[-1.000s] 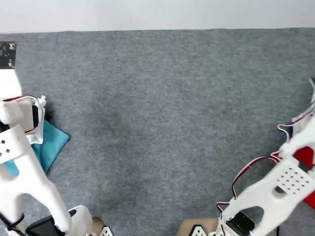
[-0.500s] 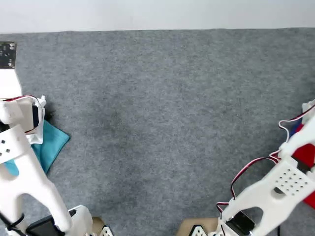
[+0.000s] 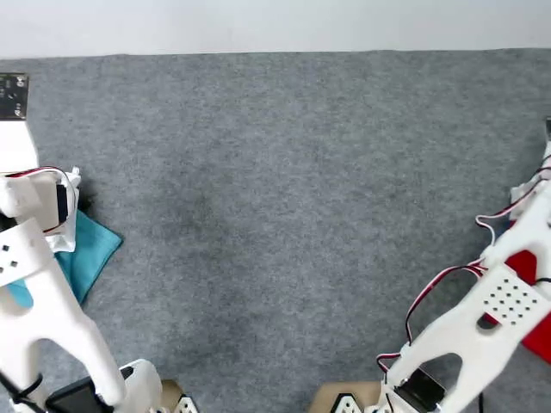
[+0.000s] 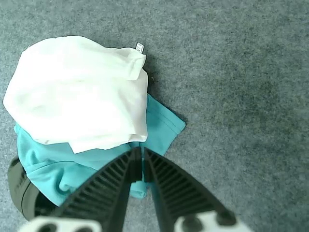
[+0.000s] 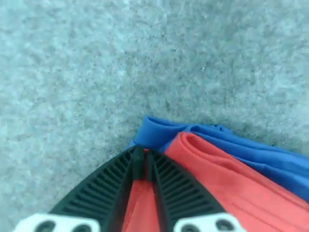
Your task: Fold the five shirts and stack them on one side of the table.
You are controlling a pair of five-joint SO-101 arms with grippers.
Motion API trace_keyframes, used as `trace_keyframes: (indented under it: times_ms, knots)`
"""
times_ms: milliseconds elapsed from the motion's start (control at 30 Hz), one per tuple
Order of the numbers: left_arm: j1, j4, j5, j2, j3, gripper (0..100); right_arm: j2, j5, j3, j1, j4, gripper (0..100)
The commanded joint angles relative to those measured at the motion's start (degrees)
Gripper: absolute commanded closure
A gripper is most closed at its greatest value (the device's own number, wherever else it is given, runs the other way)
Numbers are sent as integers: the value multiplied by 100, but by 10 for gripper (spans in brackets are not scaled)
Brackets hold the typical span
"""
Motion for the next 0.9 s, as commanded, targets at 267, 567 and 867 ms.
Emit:
trace_keyframes:
  times_ms: [267,567,867]
  knots:
    - [-18,105,-35,-158,-22,985,-1174,-26,-1371,207,2132,980]
    - [-18,105,-18,-141,-13,985,-171,-70,-941,303,2756,983]
    - [-18,97,-26,-141,-13,985,567,-79,-1679,40,2888,984]
